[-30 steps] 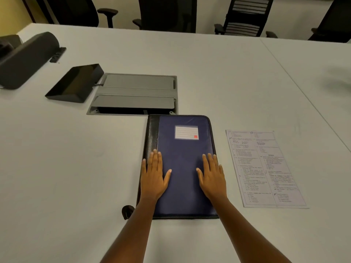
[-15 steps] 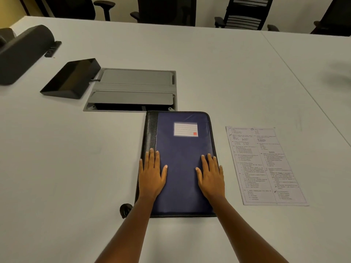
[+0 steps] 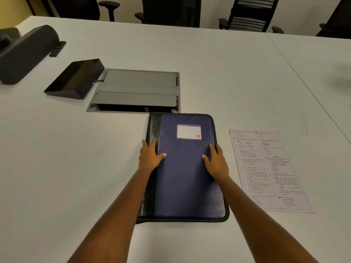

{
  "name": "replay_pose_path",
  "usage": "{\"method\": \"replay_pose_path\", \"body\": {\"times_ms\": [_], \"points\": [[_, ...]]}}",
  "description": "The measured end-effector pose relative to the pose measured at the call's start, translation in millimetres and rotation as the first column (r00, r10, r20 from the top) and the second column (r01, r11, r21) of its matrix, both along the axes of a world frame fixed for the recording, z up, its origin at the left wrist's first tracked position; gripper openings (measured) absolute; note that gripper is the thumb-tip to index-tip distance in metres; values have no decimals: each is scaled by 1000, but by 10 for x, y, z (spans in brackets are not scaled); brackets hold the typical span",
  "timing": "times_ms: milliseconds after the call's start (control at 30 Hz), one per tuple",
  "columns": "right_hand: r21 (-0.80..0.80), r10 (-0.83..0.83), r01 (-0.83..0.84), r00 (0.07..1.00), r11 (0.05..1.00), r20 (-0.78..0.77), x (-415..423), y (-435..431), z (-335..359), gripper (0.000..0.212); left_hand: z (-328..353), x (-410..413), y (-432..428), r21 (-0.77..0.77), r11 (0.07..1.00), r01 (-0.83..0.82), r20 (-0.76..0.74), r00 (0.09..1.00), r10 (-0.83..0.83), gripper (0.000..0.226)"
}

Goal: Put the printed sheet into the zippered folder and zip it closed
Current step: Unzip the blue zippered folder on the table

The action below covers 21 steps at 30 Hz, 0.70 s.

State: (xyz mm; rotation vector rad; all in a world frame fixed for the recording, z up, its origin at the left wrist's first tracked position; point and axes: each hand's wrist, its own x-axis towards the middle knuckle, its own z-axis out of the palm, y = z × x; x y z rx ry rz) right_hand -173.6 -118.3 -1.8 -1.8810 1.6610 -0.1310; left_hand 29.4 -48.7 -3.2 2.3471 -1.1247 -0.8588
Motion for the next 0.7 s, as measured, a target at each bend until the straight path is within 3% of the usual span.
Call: {"method": "replay_pose_path", "body": {"times_ms": [233,700], "points": [[26,-53,50,991,998,119,-32,4,6,62,-31,24,24,-53,992,-112,-92,990,107,78],[12,-67,66,981,998,181,-188,278,-117,61,-82,-132,386,-59,995,-78,-24,997,76,78]]}}
